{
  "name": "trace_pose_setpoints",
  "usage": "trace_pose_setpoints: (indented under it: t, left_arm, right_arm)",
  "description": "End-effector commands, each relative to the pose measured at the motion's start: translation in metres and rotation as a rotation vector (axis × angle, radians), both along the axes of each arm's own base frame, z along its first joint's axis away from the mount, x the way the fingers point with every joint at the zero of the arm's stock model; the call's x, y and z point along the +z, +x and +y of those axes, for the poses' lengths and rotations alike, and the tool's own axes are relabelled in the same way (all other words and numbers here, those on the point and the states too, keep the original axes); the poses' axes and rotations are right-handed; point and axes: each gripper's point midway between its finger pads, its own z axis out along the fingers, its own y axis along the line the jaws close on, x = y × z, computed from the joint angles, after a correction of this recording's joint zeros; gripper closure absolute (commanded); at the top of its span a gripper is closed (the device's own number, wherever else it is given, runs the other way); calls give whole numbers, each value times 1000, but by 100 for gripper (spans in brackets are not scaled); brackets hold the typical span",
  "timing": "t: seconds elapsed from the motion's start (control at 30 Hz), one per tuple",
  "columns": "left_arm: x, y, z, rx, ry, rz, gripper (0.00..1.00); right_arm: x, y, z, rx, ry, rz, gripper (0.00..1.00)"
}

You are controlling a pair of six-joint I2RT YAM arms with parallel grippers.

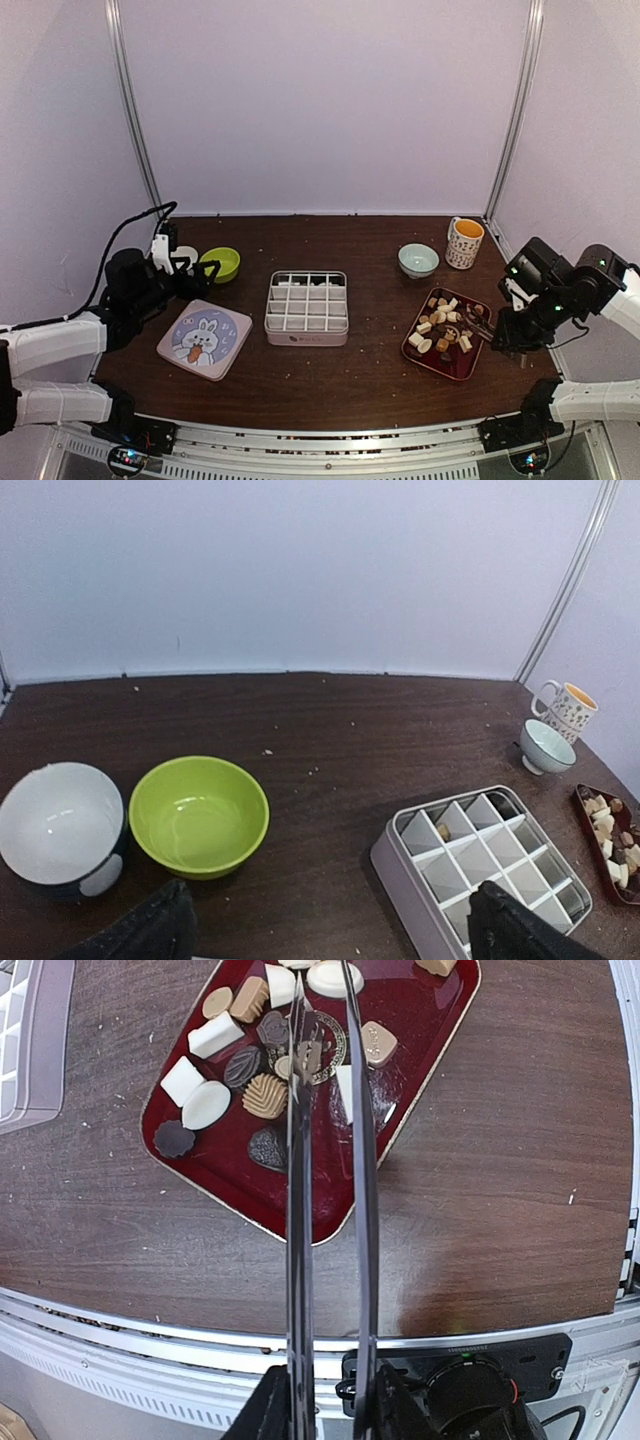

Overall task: Pack the chocolate
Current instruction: Pick up the fake chocolate from the plate.

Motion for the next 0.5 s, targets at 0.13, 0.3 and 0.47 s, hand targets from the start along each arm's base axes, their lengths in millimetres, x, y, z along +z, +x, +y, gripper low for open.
trace_pose_setpoints:
  t: [0.13, 0.3, 0.47]
  left_arm:
    - [38, 0, 45, 196, 273, -192, 2]
    - [42, 1, 61, 275, 317, -206, 2]
    - [39, -6, 37, 144, 233, -240, 2]
  right_arm:
    - [14, -12, -7, 15, -6, 27, 74]
    - [5, -24, -4, 33, 27, 71, 73]
    - [1, -26, -5, 32, 22, 84, 73]
